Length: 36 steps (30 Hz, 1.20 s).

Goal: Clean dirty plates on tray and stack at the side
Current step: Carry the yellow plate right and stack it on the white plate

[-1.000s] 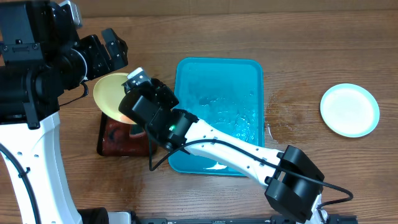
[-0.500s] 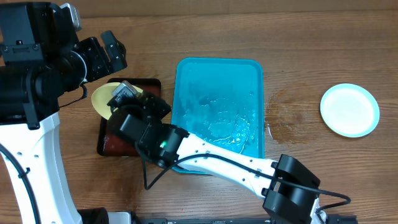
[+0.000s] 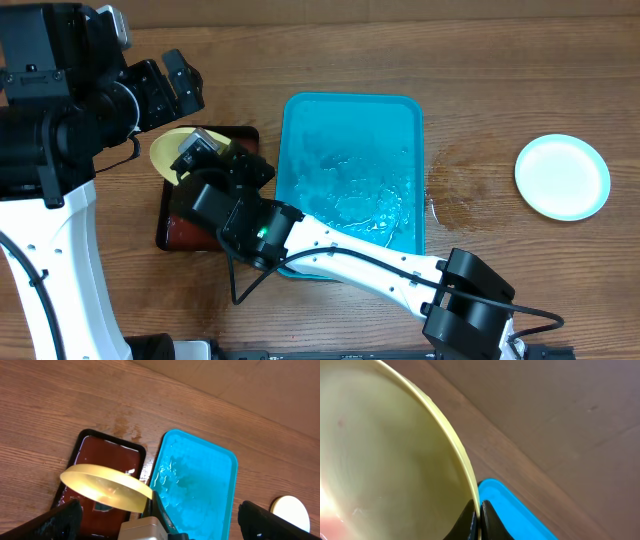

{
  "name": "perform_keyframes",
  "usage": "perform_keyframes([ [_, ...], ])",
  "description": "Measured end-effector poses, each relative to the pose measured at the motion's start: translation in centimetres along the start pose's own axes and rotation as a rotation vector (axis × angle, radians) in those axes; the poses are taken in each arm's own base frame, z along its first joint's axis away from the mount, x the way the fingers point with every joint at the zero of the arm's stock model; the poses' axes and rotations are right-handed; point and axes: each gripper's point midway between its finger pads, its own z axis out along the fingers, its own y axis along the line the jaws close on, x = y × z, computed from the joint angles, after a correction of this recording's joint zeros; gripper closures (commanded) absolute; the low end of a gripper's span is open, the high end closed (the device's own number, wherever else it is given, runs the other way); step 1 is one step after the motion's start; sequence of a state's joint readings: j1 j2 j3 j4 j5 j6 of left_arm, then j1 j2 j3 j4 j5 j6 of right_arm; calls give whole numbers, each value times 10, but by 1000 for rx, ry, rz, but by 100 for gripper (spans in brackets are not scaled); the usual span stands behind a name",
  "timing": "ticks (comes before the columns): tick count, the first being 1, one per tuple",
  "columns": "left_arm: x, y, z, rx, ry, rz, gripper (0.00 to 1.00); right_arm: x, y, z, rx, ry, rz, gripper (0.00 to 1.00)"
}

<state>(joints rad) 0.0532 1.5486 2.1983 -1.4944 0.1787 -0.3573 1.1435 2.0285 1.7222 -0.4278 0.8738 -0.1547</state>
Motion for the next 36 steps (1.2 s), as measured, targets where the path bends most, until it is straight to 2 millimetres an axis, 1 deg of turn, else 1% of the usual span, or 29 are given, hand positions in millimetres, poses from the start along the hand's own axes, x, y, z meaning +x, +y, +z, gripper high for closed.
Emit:
perform_keyframes([
  [4,0,0,0,0,0,0,0,-1,-5,0,30,-2,-1,96],
  [19,0,0,0,0,0,0,0,-9,-10,0,53,-28,31,96],
  [22,0,0,0,0,0,0,0,-4,-14,2,64,-13,60,96],
  [23,0,0,0,0,0,0,0,0,-16,5,68,3,77,96],
  [25,0,0,0,0,0,0,0,17,-23,14,63,61,108,96],
  [28,0,0,0,-3,-1,0,0,53,-38,37,-1,201,175,96],
  [30,0,1,0,-4,0,0,0,77,-51,53,-67,305,257,96],
  [32,0,1,0,-4,0,0,0,96,-65,65,-146,394,360,96],
  [33,0,1,0,-4,0,0,0,105,-76,70,-205,444,434,96],
  [34,0,1,0,-4,0,0,0,108,-83,71,-234,464,476,96],
  [36,0,1,0,-4,0,0,0,113,-112,70,-306,506,604,96],
])
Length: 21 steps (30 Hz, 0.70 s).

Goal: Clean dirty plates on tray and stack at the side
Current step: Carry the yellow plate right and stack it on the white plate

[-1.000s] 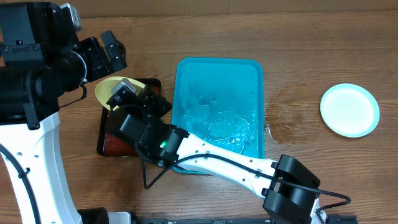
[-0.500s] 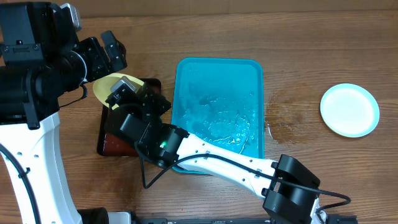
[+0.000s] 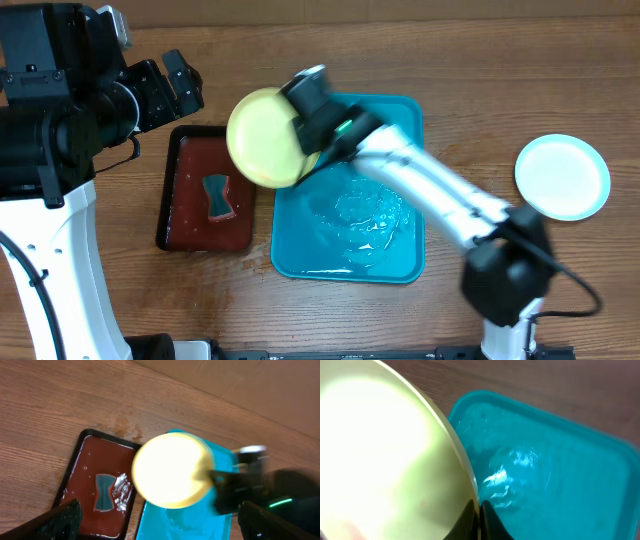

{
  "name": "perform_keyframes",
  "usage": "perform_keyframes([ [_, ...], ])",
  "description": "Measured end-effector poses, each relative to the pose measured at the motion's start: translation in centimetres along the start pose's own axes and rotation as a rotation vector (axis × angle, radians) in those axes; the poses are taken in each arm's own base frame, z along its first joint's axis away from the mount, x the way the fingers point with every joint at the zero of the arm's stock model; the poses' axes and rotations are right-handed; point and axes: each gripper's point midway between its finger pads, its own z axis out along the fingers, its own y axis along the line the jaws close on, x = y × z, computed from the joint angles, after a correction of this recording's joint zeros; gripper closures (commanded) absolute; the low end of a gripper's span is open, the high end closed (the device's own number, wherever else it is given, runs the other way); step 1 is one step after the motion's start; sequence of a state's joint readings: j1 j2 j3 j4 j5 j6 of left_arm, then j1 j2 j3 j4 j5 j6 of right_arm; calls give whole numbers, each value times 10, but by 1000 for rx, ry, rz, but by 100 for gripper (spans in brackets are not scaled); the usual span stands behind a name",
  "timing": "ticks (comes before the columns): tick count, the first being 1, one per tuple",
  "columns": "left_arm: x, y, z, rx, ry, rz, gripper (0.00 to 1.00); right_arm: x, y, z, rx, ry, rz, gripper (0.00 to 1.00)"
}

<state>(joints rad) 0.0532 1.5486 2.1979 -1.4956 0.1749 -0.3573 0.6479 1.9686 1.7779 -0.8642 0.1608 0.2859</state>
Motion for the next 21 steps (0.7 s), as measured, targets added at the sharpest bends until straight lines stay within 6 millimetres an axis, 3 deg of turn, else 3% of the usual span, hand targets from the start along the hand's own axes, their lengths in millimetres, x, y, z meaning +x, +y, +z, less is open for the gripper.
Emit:
perform_keyframes([
  [4,0,0,0,0,0,0,0,-25,-86,-55,-59,1,274,96],
  [8,0,0,0,0,0,0,0,-20,-202,-113,34,-25,557,96],
  [9,0,0,0,0,0,0,0,-11,-234,-124,72,-22,636,96],
  [12,0,0,0,0,0,0,0,24,-304,-135,166,19,817,96],
  [14,0,0,0,0,0,0,0,67,-349,-131,227,97,961,96],
  [15,0,0,0,0,0,0,0,78,-357,-129,240,119,991,96],
  [17,0,0,0,0,0,0,0,122,-383,-118,277,201,1096,96],
  [19,0,0,0,0,1,0,0,161,-398,-102,296,266,1166,96],
  [21,0,0,0,0,0,0,0,187,-408,-88,312,294,1206,96],
])
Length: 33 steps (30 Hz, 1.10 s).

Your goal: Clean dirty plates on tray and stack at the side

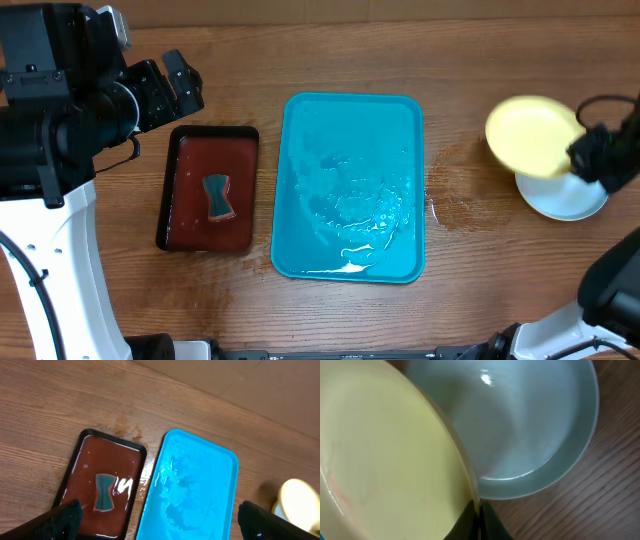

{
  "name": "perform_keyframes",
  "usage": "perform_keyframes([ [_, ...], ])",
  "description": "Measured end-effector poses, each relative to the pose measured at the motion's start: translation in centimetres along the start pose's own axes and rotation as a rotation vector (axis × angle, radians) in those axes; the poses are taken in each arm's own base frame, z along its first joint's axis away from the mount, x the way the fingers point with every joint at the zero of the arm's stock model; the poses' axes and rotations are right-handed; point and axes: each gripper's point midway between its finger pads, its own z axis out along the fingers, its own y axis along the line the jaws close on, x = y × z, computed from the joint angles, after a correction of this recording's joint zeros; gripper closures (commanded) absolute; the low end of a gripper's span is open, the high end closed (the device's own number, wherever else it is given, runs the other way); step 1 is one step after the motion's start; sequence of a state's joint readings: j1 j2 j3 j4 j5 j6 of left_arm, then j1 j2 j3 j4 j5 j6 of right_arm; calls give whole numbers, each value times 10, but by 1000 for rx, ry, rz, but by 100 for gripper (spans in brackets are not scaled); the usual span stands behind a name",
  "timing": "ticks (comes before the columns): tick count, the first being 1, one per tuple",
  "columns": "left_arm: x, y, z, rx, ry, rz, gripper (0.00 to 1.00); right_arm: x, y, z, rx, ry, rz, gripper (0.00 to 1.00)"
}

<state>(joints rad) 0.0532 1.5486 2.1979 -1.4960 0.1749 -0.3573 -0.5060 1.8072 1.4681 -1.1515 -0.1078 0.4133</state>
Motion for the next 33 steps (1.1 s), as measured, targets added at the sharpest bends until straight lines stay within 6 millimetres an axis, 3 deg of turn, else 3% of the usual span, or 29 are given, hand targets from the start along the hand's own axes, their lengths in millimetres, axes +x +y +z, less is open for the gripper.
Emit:
perform_keyframes([
  [3,0,0,0,0,0,0,0,1,-27,22,29,14,61,94],
  [4,0,0,0,0,0,0,0,-1,-34,25,30,10,83,87],
  [5,0,0,0,0,0,0,0,-6,-42,26,28,-1,115,67],
  [7,0,0,0,0,0,0,0,-15,-52,24,14,-14,145,40],
  [10,0,0,0,0,0,0,0,-13,-59,20,-38,22,160,27],
  [13,0,0,0,0,0,0,0,-1,-40,15,-134,74,98,19],
  [16,0,0,0,0,0,0,0,21,1,-5,-253,97,-39,16],
  [19,0,0,0,0,0,0,0,61,60,-45,-379,56,-288,15],
  [22,0,0,0,0,0,0,0,124,118,-93,-506,-5,-580,6],
  [25,0,0,0,0,0,0,0,195,157,-138,-644,-53,-837,0],
  [29,0,0,0,0,0,0,0,259,179,-169,-770,-59,-1031,0],
  [33,0,0,0,0,0,0,0,313,180,-169,-790,29,-1159,0],
])
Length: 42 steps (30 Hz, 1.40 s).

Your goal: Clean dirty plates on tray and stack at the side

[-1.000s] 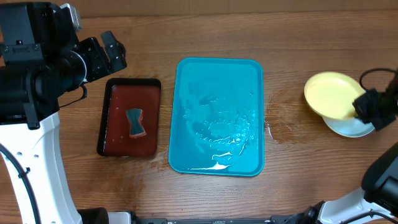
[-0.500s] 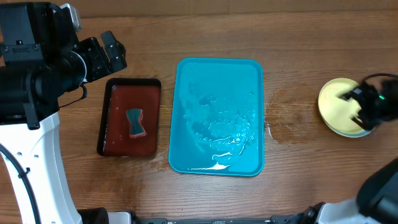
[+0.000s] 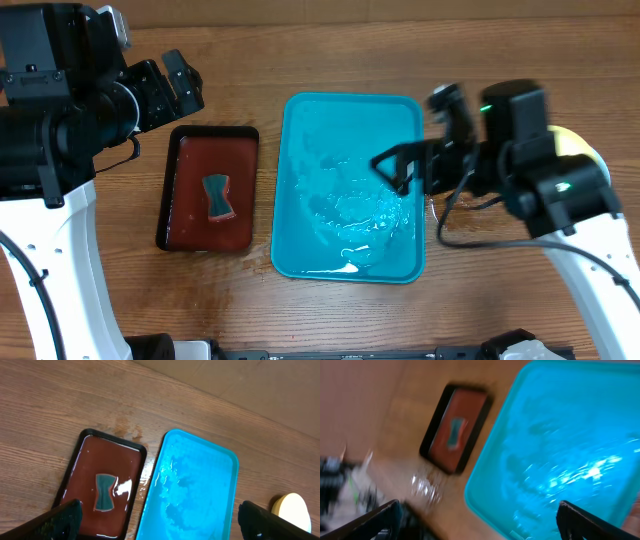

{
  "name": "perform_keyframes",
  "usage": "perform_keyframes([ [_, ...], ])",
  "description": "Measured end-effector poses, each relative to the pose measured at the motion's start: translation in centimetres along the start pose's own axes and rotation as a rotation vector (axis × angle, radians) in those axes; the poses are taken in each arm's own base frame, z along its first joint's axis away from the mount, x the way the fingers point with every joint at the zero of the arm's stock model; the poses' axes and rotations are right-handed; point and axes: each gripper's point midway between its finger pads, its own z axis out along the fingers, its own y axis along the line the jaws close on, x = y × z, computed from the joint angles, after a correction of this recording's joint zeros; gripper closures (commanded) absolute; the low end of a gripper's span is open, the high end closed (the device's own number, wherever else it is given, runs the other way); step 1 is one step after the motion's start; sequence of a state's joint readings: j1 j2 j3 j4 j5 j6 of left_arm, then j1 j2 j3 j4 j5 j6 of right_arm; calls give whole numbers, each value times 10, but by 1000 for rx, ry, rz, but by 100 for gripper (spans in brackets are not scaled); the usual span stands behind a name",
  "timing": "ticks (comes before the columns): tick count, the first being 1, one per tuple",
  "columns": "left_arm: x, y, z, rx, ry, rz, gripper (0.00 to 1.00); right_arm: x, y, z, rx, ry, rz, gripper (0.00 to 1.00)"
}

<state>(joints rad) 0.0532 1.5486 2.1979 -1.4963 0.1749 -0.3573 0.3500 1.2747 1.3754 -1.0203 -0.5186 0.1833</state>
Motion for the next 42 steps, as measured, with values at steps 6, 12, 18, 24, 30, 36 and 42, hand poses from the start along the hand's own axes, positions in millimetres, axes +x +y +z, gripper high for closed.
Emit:
perform_keyframes([
  [6,0,0,0,0,0,0,0,-3,-7,-4,71,-30,-34,0],
  [12,0,0,0,-1,-1,0,0,-33,-10,-65,171,-305,-198,0],
  [18,0,1,0,-4,-2,0,0,-24,-11,-131,288,-664,-369,0],
  [24,0,1,0,-4,-1,0,0,31,-65,-110,383,-773,-376,0],
  [30,0,1,0,-3,-1,0,0,74,-98,-78,390,-848,-381,0],
  [36,0,1,0,-3,-1,0,0,92,-120,-55,363,-908,-336,0],
  [42,0,1,0,-4,-1,0,0,94,-134,-38,344,-947,-333,0],
])
